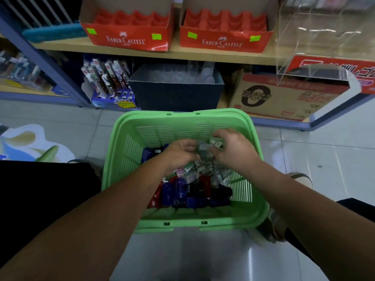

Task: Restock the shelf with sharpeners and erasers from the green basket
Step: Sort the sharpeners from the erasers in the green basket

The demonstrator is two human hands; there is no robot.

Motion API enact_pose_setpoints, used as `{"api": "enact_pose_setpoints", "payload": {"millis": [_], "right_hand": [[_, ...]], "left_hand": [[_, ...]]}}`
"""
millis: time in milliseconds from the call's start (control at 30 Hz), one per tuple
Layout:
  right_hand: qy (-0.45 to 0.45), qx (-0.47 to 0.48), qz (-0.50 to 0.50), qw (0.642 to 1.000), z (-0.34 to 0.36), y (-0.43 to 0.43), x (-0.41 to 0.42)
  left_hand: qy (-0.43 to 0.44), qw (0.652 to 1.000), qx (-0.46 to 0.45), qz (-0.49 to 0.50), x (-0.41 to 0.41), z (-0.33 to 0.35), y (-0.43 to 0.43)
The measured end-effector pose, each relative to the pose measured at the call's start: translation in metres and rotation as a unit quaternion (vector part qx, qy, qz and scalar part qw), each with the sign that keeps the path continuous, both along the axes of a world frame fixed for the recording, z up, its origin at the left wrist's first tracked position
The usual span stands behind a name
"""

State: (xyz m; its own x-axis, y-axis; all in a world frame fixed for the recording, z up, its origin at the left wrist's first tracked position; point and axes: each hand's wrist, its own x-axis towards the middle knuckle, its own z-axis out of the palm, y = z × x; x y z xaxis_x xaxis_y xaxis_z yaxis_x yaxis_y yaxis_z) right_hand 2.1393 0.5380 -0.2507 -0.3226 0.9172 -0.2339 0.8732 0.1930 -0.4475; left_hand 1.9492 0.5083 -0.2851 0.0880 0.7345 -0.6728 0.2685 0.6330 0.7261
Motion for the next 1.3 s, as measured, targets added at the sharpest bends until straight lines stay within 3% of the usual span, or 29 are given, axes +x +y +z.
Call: {"api": "enact_pose_setpoints", "payload": {"millis": [167,333,533,733,967,1300], "right_hand": [[-0.061,-0.024,0.114,0.991,-0.025,0.004,-0.020],[-0.123,-0.030,0.269,0.955,-0.060,0.005,-0.041],[-0.165,-0.062,0.309,0.935,-0.086,-0.004,-0.045],[-0.168,-0.045,0.290,0.941,-0.094,0.006,-0.044],[-0.201,-0.040,0.317,0.926,-0.094,0.010,-0.044],[-0.160,-0.036,0.314,0.935,-0.089,-0.001,-0.040]], "left_hand": [[0.184,0.982,0.031,-0.022,-0.046,-0.031,-0.021],[0.297,0.946,0.016,-0.129,-0.075,-0.058,-0.048],[0.299,0.932,-0.013,-0.205,-0.064,-0.071,-0.034],[0.263,0.931,-0.032,-0.252,-0.057,-0.069,-0.016],[0.294,0.883,-0.004,-0.365,-0.049,-0.063,-0.018],[0.255,0.920,-0.025,-0.296,-0.056,-0.067,-0.021]]}}
